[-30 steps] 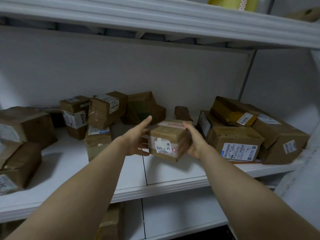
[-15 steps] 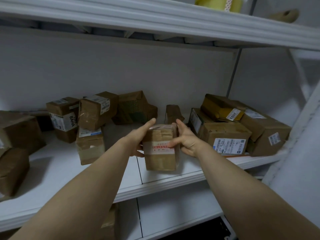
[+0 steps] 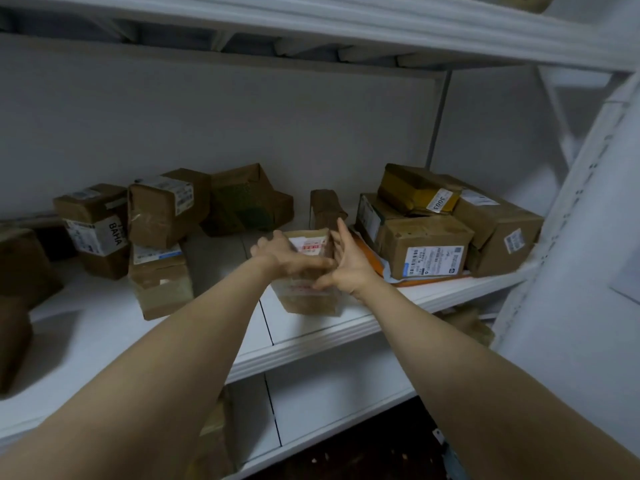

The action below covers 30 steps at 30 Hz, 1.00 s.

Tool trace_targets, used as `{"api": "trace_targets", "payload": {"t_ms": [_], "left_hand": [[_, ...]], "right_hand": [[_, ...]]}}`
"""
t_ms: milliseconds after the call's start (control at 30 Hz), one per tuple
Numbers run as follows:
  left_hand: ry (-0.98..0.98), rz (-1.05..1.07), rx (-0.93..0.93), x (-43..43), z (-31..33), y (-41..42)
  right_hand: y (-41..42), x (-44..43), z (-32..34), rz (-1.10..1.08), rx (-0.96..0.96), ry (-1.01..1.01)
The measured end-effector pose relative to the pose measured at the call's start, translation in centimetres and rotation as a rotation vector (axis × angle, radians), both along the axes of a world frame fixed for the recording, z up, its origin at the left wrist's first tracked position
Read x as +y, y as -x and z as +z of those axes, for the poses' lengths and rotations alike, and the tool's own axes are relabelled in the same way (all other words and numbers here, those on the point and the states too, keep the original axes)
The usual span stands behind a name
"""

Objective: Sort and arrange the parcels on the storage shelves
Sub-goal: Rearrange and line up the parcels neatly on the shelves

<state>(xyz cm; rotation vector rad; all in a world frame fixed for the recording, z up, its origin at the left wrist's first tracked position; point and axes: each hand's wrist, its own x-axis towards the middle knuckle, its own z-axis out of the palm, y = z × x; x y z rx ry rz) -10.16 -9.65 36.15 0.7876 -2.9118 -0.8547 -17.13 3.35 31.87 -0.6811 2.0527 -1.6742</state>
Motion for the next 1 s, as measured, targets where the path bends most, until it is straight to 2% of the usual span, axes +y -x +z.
{"api": "trace_targets", "payload": {"t_ms": [67,200,267,367,667,833,1000], "left_hand": [[-0.060,0.018,0.009,0.2,-0.1,-0.3],[-0.457,0.114,0.228,1.4,0.5,-2.3],[-0.572,0.164,0.290,2.3,0.8,-2.9],[-0.611,0.242,0.295,4.6,0.9,-4.0],[-0.698,0.411,0.224,15.0,-1.7,-5.5],[-0.689,0.467,0.083,20.0,-4.6,-4.5],[-0.706,0.378,-0.046,23.9,-8.6,-2.2]], "right_hand": [[-0.6,0.5,0.0,-0.001,0.026,-0.002],[-0.5,2.8,0.0,0.036,0.118,-0.166],[-0.4,4.6,0.1,0.056,0.110,-0.193],[-0.7,7.5,-0.2,0.119,0.040,-0.138],[-1.2,18.4,-2.4,0.166,0.003,-0.255],[-1.1,23.8,-4.5,0.097,-0.096,-0.339],[-0.6,28.5,-7.1,-0.078,-0.290,-0.312]]}}
